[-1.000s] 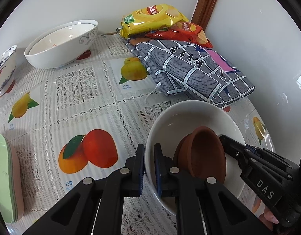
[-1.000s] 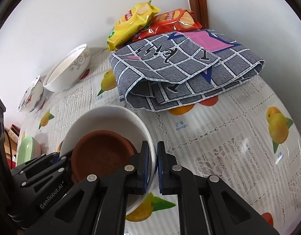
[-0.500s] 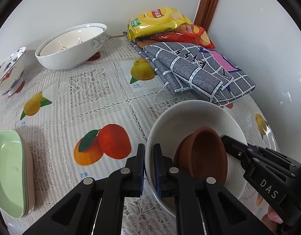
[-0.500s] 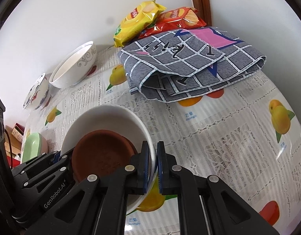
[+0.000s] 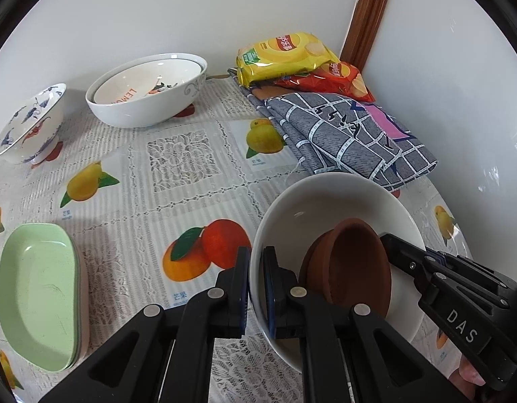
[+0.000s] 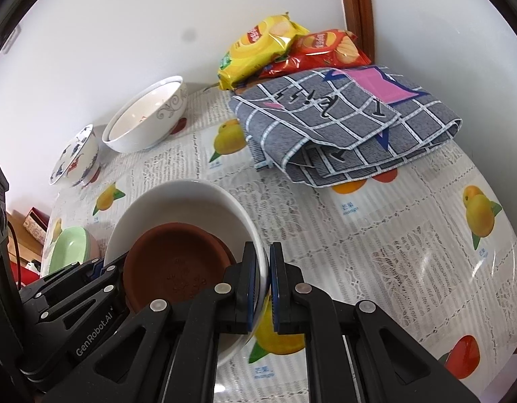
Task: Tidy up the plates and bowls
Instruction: 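Lift the white bowl with the right gripper and carry it toward the green plates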
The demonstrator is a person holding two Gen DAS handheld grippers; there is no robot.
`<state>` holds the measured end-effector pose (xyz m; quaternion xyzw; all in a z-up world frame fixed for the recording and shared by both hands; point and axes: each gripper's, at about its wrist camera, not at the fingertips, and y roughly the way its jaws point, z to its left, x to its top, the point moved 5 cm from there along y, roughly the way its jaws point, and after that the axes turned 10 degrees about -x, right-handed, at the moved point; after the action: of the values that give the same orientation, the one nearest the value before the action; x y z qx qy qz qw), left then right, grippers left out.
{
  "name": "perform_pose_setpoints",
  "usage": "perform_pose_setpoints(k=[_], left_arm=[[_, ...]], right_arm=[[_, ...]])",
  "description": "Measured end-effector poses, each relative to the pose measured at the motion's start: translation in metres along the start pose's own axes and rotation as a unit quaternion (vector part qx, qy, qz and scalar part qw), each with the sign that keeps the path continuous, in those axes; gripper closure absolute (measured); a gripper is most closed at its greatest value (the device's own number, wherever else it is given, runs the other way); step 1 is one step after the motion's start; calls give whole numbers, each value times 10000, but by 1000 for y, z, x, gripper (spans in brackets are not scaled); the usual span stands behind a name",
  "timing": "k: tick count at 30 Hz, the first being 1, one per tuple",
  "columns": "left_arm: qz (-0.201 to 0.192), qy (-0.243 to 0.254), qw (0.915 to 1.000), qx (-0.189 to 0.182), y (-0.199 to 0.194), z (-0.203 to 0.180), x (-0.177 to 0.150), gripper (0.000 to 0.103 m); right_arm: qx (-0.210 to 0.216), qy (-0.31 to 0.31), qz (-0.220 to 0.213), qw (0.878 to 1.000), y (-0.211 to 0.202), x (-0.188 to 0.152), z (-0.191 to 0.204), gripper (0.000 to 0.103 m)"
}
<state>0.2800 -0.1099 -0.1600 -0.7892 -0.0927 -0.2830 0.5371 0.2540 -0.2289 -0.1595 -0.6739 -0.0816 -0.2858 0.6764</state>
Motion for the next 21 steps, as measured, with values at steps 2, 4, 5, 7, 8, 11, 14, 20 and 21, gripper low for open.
perform_pose_setpoints(k=[2, 4, 5, 7, 8, 11, 14, 20, 21], left_arm=[[-32, -14, 10000, 21, -4, 3, 0, 95], [-47, -23, 10000, 38, -7, 6, 0, 95], [-58, -31, 10000, 46, -8, 8, 0, 95], [-76, -42, 9999, 56, -11, 11, 0, 95], [-93, -58, 9999, 58, -13, 13, 0, 95], [-126, -90, 9999, 69, -17, 18, 0, 95], [-144, -105, 9998, 89, -22, 22, -1, 95], [-171, -178, 9996, 151, -28, 34, -3, 95], [-178, -192, 9995, 165, -29, 35, -3, 95]], right_arm=[[12, -20, -22, 10000, -1, 1, 3, 95], [24, -29, -31, 10000, -3, 1, 8, 95], [31, -37, -35, 10000, -3, 1, 10, 95], [48, -53, -40, 10000, -5, 1, 14, 95], [56, -61, -46, 10000, -6, 1, 16, 95], [70, -94, -68, 9999, -8, 1, 22, 95], [94, -130, -86, 9998, -11, 1, 28, 95], [149, -183, -83, 9997, -11, 0, 41, 95], [162, -196, -70, 9997, -11, -1, 43, 95]])
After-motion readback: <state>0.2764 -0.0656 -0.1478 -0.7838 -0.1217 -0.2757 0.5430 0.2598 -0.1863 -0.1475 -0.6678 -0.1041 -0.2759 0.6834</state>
